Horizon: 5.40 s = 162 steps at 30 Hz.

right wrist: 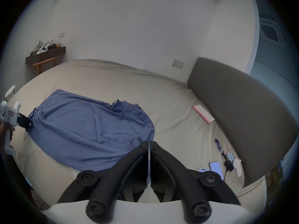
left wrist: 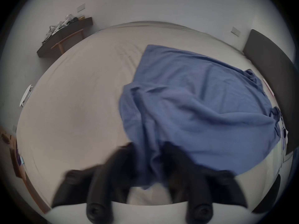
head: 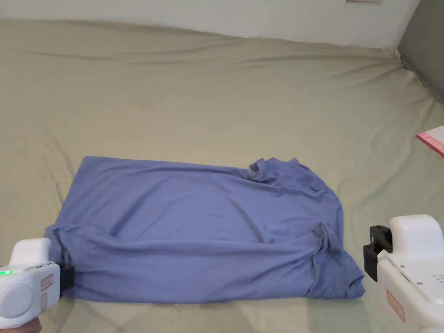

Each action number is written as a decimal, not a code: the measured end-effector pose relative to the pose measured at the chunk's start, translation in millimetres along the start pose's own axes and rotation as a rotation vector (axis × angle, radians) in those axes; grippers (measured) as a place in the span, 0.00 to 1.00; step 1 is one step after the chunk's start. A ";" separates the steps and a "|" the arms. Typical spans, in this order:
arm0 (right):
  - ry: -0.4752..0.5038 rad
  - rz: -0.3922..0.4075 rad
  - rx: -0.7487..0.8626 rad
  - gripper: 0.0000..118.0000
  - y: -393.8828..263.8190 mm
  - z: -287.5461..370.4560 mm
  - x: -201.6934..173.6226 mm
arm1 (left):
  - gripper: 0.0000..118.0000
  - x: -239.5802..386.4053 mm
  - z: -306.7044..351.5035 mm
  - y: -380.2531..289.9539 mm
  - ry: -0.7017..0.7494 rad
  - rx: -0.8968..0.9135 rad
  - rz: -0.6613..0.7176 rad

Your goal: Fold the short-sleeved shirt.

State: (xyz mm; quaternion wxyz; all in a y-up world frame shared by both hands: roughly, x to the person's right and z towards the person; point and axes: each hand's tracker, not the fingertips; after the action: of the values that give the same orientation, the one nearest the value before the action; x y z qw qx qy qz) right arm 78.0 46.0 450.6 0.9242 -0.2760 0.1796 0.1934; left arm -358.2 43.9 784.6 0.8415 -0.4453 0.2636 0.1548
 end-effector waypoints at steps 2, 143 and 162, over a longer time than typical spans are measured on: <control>0.049 -0.042 -0.097 0.65 -7.1 -23.3 4.0 | 0.06 16.5 17.5 -11.7 0.036 0.073 -0.025; 0.046 -0.134 -0.521 0.70 -7.0 -252.8 39.7 | 0.00 18.7 26.9 47.2 0.029 0.283 -0.205; 0.210 0.101 -0.226 0.06 74.2 -114.8 43.4 | 0.00 2.1 95.1 21.1 0.053 0.333 -0.118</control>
State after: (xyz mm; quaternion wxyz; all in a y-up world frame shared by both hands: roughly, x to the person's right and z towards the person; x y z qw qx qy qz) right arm 55.6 48.0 308.9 0.8526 -0.3875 0.2658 0.2287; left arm -337.9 134.8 813.5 0.9041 -0.3182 0.2811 0.0478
